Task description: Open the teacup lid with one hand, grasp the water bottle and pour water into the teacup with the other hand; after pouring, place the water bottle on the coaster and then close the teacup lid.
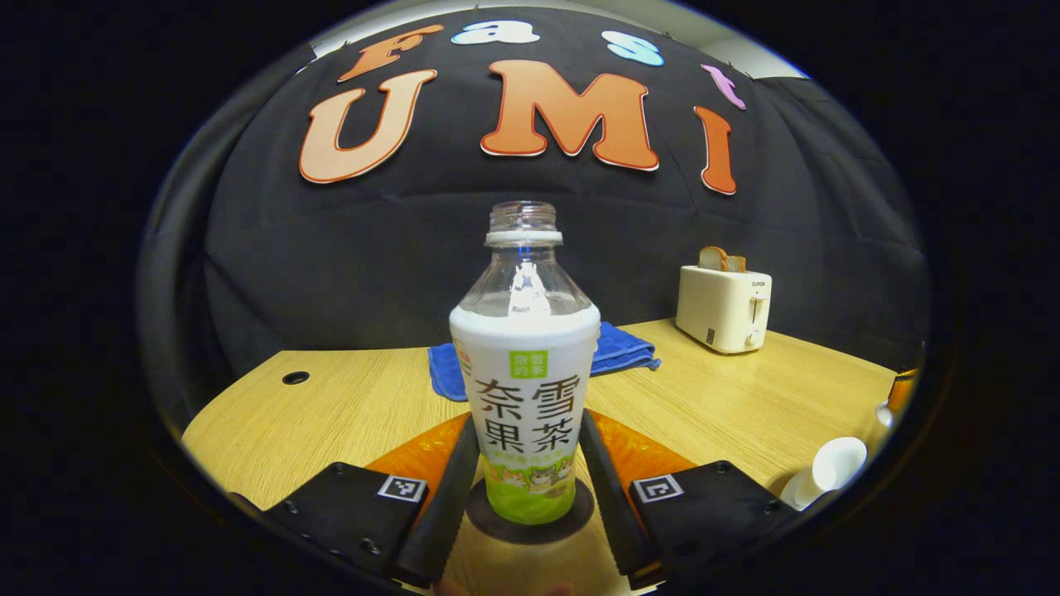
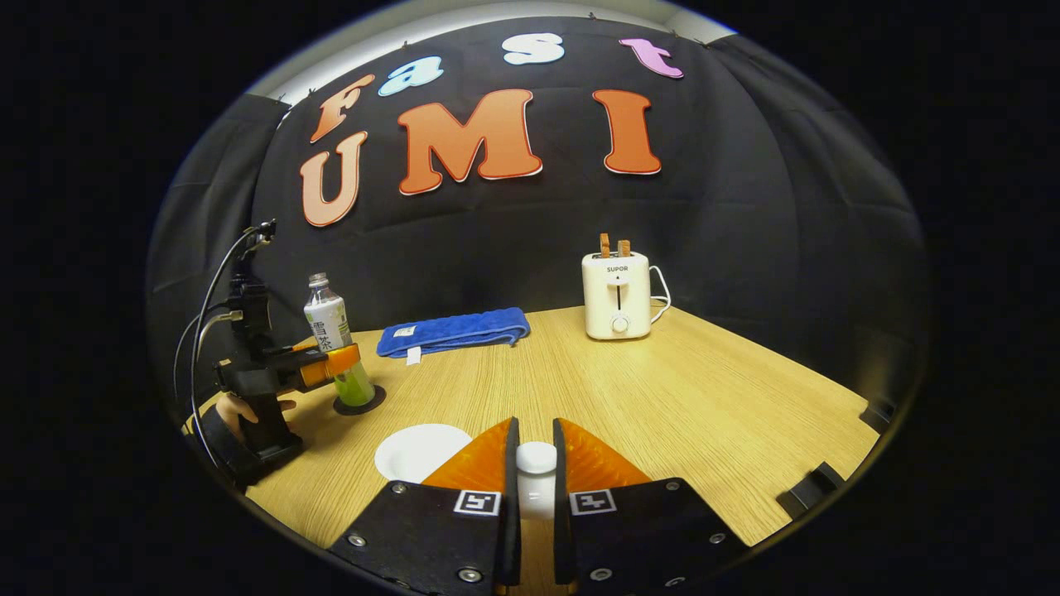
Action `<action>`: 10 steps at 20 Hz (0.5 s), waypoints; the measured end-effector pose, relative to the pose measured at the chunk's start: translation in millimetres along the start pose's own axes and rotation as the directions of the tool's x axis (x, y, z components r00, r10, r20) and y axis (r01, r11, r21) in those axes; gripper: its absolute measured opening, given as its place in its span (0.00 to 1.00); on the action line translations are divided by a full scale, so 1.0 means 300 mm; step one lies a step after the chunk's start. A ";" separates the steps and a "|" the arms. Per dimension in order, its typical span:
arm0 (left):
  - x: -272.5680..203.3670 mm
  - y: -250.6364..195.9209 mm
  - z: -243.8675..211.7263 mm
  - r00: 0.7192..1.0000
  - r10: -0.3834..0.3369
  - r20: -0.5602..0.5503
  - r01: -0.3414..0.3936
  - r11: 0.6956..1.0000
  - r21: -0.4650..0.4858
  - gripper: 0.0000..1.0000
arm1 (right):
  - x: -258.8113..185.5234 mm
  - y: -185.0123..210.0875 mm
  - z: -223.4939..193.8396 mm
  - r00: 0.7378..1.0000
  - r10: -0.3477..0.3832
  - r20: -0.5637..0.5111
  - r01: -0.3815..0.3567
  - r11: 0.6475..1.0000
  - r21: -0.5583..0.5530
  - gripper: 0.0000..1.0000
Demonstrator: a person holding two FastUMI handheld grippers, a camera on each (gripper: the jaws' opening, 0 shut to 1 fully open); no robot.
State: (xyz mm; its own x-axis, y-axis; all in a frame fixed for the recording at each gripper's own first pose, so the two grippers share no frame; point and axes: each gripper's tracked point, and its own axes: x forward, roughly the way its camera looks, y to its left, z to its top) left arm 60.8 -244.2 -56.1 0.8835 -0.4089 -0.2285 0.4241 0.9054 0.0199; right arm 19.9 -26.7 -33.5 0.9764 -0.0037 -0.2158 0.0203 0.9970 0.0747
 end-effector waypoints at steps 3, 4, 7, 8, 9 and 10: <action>-0.006 -0.014 0.003 1.000 0.001 0.006 -0.001 1.000 0.006 0.80 | 0.000 -0.005 -0.002 1.000 -0.002 -0.001 0.002 1.000 0.002 0.16; -0.009 -0.014 0.006 1.000 0.006 0.009 -0.006 1.000 0.010 0.82 | 0.000 -0.006 -0.001 1.000 -0.003 -0.001 0.003 1.000 0.004 0.16; -0.049 -0.009 0.011 1.000 0.025 0.019 -0.025 1.000 0.010 1.00 | -0.005 -0.011 0.019 1.000 -0.004 0.014 0.004 1.000 -0.002 0.16; -0.067 -0.005 0.018 0.999 0.031 0.025 -0.031 1.000 0.003 1.00 | -0.009 -0.008 0.030 1.000 -0.003 0.022 0.003 1.000 -0.005 0.16; -0.091 0.000 0.023 0.999 0.041 0.034 -0.041 0.999 -0.006 1.00 | -0.012 -0.006 0.044 0.999 -0.001 0.032 0.001 1.000 -0.008 0.16; -0.120 0.001 0.031 0.998 0.052 0.043 -0.052 0.999 -0.013 1.00 | -0.014 -0.002 0.059 0.999 0.002 0.040 -0.002 1.000 -0.010 0.16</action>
State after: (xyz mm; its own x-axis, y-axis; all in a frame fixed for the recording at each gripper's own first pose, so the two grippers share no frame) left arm 31.0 -230.4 -38.9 0.9122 -0.3655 -0.1850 0.3753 0.9267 0.0192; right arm 19.5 -28.8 -15.5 0.9843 -0.0043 -0.1765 0.0161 0.9977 0.0654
